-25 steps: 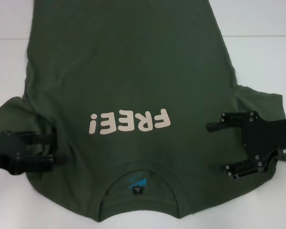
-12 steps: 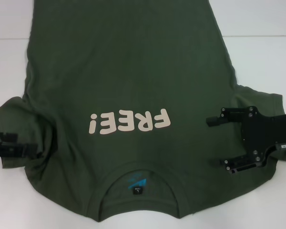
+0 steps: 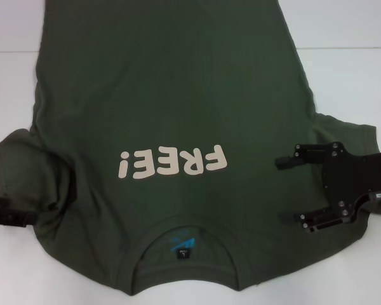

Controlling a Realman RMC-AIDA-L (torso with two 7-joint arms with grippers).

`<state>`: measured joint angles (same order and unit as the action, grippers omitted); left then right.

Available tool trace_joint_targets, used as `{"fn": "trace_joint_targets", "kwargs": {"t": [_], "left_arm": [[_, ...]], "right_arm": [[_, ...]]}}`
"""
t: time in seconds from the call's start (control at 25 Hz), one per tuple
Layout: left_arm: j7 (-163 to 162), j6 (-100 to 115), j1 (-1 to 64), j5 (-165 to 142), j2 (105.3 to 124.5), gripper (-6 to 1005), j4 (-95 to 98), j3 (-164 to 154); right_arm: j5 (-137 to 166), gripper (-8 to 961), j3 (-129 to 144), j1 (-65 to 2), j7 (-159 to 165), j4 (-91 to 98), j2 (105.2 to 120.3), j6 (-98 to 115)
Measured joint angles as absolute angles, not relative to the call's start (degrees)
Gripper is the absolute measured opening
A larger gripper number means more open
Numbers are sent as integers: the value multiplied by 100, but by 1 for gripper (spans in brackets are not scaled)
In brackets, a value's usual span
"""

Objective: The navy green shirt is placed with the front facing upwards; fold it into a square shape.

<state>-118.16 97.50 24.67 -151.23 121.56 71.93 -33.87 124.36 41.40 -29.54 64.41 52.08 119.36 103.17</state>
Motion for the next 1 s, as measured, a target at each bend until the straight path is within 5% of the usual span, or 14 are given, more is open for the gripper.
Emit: {"fn": "trace_joint_targets", "kwargs": {"t": [1.0], "left_arm": [[-11871,8897,2612,-15675,12202,706,6894,-3738]], "right_arm": [[12436,915,4145,-2993,6450,5194,11967,10259]]}}
